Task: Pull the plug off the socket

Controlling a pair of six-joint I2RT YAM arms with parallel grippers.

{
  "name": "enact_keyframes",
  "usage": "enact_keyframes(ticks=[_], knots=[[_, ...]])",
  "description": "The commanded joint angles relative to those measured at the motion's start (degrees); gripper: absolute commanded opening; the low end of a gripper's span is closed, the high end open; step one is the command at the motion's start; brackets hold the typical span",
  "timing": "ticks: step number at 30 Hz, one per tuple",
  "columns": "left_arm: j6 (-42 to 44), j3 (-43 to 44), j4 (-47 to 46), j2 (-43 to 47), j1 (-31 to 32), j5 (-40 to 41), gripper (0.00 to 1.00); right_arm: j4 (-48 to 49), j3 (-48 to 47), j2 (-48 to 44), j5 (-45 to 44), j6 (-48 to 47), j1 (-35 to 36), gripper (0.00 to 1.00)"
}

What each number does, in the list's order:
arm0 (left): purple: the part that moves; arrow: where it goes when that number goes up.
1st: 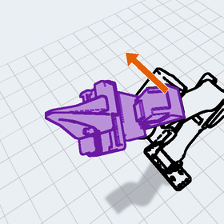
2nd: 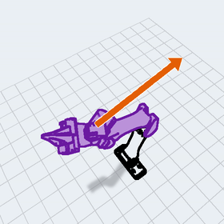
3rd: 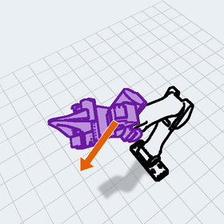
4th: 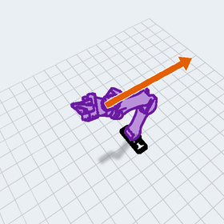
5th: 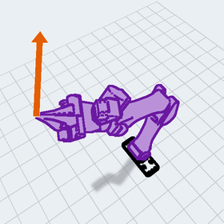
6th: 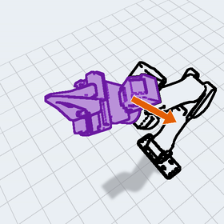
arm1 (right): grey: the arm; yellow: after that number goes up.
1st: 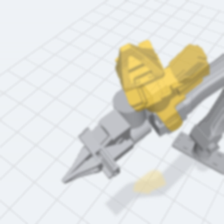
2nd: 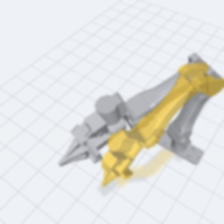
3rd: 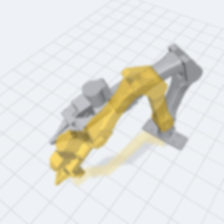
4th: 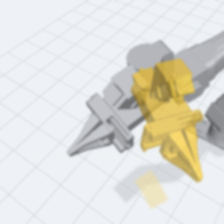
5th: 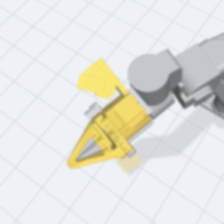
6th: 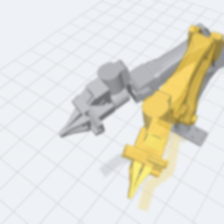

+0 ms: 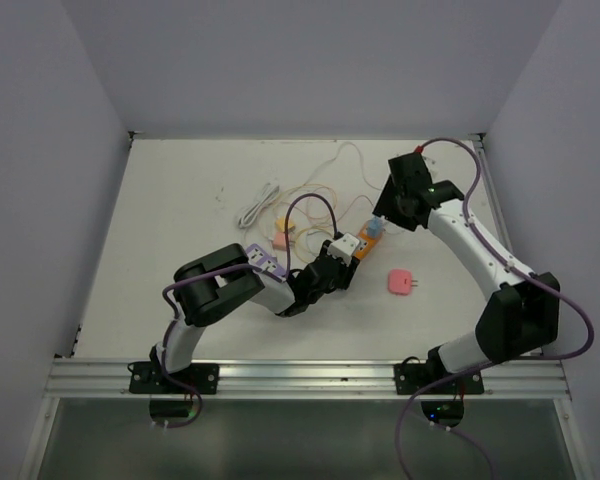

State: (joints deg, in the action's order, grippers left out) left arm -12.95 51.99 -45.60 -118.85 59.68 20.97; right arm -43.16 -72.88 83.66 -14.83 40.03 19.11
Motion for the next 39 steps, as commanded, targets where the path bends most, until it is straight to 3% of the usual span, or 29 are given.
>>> enact_keyframes(ticks=[1, 18, 24, 32, 39], knots=[[-1.64, -1.01, 9.83, -2.53, -0.88, 1.18, 0.00, 3.42, -2.78, 4.57, 1.65, 3.82, 0.40, 0.57], [-1.64, -0.75, 9.92, -2.71, -0.88, 1.18, 0.00, -0.61, -8.16, 18.65, -5.21, 10.24, 2.07, 0.56], [-1.82, -0.66, 9.92, -2.79, -0.88, 1.00, 0.00, -0.35, -7.19, 19.70, -5.47, 10.68, 1.98, 0.40], [-2.17, -0.75, 10.10, -2.71, -0.88, 0.91, 0.00, 0.26, -4.99, 19.44, -4.77, 11.38, 2.07, 0.00], [-2.34, -0.31, 10.71, -3.06, -0.88, 0.30, 0.00, 2.02, -3.76, 15.93, -4.33, 12.09, 1.98, 0.00]])
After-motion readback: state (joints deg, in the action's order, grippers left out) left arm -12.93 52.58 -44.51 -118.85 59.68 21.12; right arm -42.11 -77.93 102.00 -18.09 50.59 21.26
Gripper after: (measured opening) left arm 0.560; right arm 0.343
